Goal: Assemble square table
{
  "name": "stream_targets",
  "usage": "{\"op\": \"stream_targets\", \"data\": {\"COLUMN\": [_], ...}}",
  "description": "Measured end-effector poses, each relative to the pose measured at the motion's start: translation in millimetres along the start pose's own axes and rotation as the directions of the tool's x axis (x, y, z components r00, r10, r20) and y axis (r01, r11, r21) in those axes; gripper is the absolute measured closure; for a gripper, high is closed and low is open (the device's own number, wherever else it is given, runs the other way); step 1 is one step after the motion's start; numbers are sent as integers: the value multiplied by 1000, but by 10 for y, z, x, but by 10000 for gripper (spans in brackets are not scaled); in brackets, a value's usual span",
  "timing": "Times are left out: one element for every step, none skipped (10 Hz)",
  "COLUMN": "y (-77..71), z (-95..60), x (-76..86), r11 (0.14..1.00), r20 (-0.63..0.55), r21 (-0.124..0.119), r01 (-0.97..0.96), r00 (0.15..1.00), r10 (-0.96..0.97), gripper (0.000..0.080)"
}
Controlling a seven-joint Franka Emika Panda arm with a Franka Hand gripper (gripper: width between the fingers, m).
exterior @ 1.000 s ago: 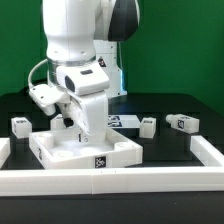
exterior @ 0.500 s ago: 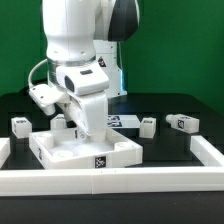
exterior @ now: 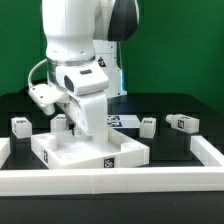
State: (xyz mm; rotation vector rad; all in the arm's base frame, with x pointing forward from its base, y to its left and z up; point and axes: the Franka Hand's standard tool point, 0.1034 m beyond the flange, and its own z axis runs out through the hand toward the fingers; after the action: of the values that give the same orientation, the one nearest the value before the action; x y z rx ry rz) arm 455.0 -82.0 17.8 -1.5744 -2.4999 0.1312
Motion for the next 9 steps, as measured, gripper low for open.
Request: {"op": "stream_targets", "data": {"y": [0, 0, 0, 6, 65, 161, 239, 324, 426], "z": [0, 0, 0, 0, -6, 0, 1, -7, -14], "x": [0, 0, 0, 9, 103, 243, 338, 428, 539], "r11": [1000, 1000, 1000, 1000, 995, 988, 984, 974, 967], "r20": [0, 0, 0, 0, -1, -4, -6, -7, -9], "r21": [0, 0, 0, 0, -1, -2, -4, -8, -13], "r01": [0, 0, 0, -9, -102, -152, -176, -225, -255], "r00": [1000, 1000, 1000, 1000, 995, 988, 984, 974, 967], "r10": [0, 0, 0, 9, 102, 152, 176, 225, 255], "gripper": [738, 738, 738, 738, 737, 737, 737, 736, 736]}}
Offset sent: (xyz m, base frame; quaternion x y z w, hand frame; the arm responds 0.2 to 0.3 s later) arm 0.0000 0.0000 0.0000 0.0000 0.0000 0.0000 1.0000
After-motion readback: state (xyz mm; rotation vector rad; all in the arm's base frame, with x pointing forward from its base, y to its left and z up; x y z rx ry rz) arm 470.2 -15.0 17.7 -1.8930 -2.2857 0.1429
